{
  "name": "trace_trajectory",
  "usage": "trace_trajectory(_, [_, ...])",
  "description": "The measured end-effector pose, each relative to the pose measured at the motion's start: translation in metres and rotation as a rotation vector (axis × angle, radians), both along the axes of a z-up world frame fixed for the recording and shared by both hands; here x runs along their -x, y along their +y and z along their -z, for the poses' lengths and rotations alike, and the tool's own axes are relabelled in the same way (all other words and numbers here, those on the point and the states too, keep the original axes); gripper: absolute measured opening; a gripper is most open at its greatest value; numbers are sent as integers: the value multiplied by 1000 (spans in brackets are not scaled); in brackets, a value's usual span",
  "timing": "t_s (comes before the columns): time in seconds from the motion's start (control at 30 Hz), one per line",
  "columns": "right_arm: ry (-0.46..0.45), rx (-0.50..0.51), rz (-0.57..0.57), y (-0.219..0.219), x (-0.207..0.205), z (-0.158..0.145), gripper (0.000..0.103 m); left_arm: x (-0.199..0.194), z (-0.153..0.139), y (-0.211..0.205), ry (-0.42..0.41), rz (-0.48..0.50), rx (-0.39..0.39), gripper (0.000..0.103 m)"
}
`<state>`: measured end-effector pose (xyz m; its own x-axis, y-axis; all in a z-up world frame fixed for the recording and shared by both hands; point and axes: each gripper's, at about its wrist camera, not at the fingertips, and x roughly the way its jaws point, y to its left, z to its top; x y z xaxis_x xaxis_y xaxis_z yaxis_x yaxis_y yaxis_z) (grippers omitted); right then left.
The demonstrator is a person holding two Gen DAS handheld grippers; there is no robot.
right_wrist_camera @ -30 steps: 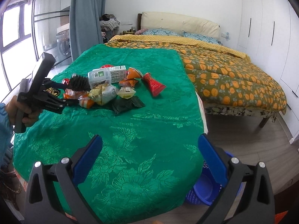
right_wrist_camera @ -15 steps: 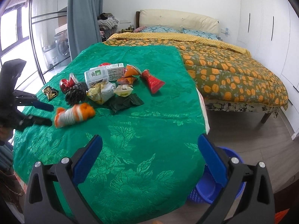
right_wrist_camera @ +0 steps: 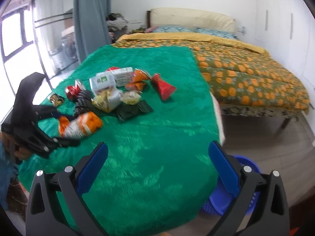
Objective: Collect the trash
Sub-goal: 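Grasp the orange-white wrapped bag with the left gripper while the right gripper grasps a snack bar, then carry both held items over the blue wastebasket and open both grippers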
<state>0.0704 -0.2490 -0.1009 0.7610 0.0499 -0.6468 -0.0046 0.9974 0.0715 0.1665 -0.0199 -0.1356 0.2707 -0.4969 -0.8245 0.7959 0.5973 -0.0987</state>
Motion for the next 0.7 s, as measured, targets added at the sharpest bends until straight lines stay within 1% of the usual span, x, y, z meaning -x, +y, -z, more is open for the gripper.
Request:
trace_trajectory(0.03, [5,-8,-24,-1,-8,0,98,1,-1,2,2,-12,-3,55])
trace_trajectory(0.13, [51,-38,-132,2,-47,4,98,17,-4,10,-5,-75,4,54])
trace_trajectory(0.2, [105,-55,-187,6,-82,7,97,33,-8,16,-19,-126,9,54])
trace_trajectory(0.3, [158,-89,-243,15,-121,11,87,50,-8,26,-26,-262,10,55])
trace_trajectory(0.37, [190,-96,-255,24,-148,16,79,57,-3,31,-24,-347,24,56])
trace_trajectory(0.4, [213,-107,-254,26,-157,20,67,57,-1,31,-26,-371,27,57])
trace_trajectory(0.43, [244,-121,-257,27,-166,26,53,57,2,33,-24,-387,32,60])
trace_trajectory(0.47, [283,-140,-257,28,-176,33,47,56,3,34,-16,-398,40,62])
trace_trajectory(0.5, [289,-150,-252,27,-177,34,40,54,5,35,-4,-419,50,66])
trace_trajectory(0.53, [287,-157,-241,26,-177,33,38,53,8,38,-1,-435,58,71])
trace_trajectory(0.57, [262,-165,-235,24,-170,27,37,52,8,39,-10,-451,63,75])
trace_trajectory(0.6, [243,-168,-238,23,-164,21,35,52,9,39,-19,-460,59,83])
trace_trajectory(0.63, [221,-163,-240,21,-155,14,35,51,10,39,-29,-472,53,88])
trace_trajectory(0.7, [190,-159,-244,17,-134,3,35,50,14,38,-30,-475,48,91])
